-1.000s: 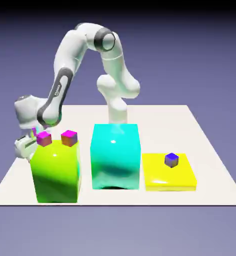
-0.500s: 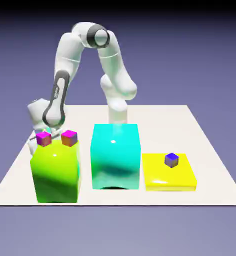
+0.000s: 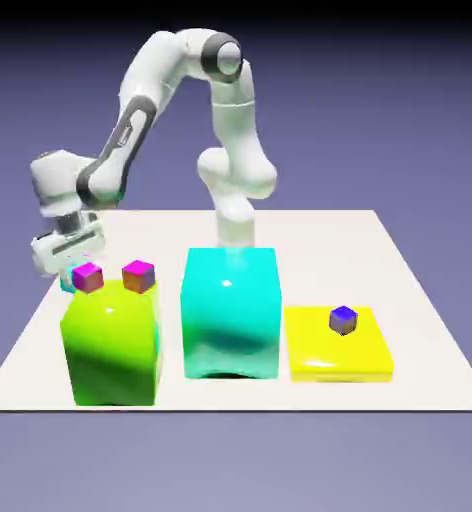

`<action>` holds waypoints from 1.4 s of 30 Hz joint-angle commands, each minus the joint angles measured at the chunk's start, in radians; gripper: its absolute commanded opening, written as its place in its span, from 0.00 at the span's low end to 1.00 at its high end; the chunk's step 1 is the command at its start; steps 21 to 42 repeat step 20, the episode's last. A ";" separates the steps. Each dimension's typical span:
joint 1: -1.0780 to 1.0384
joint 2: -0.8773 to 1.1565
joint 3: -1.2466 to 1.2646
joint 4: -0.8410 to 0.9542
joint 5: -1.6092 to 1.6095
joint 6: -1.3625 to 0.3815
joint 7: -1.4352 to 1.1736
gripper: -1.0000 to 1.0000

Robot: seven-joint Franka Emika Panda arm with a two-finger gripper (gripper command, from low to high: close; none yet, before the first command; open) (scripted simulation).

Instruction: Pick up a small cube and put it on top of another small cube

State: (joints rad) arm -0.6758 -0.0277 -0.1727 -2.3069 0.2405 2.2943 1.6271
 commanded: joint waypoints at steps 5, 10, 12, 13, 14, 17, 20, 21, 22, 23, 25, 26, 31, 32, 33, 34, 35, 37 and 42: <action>0.087 -0.114 0.021 0.096 -0.072 -0.218 0.064 0.00; 0.116 -0.188 0.139 0.108 -0.023 -0.424 0.149 0.00; 0.106 -0.184 0.157 0.095 -0.003 -0.427 0.155 0.00; 0.110 -0.172 0.161 0.064 0.003 -0.384 0.150 0.00; 0.113 -0.161 0.165 0.032 0.009 -0.340 0.144 0.00; 0.121 -0.136 0.173 -0.036 0.023 -0.248 0.134 0.00; 0.118 -0.148 0.169 -0.004 0.017 -0.291 0.139 1.00; 0.118 -0.148 0.169 -0.004 0.017 -0.291 0.139 1.00; 0.118 -0.148 0.169 -0.004 0.017 -0.291 0.139 1.00; 0.118 -0.148 0.169 -0.004 0.017 -0.291 0.139 1.00; 0.118 -0.148 0.169 -0.004 0.017 -0.291 0.139 1.00; 0.118 -0.148 0.169 -0.004 0.017 -0.291 0.139 1.00; 0.118 -0.148 0.169 -0.004 0.017 -0.291 0.139 1.00; 0.118 -0.148 0.169 -0.004 0.017 -0.291 0.139 1.00; 0.118 -0.148 0.169 -0.004 0.017 -0.291 0.139 1.00; 0.118 -0.148 0.169 -0.004 0.017 -0.291 0.139 1.00; 0.118 -0.148 0.169 -0.004 0.017 -0.291 0.139 1.00; 0.118 -0.148 0.169 -0.004 0.017 -0.291 0.139 1.00; 0.118 -0.148 0.169 -0.004 0.017 -0.291 0.139 1.00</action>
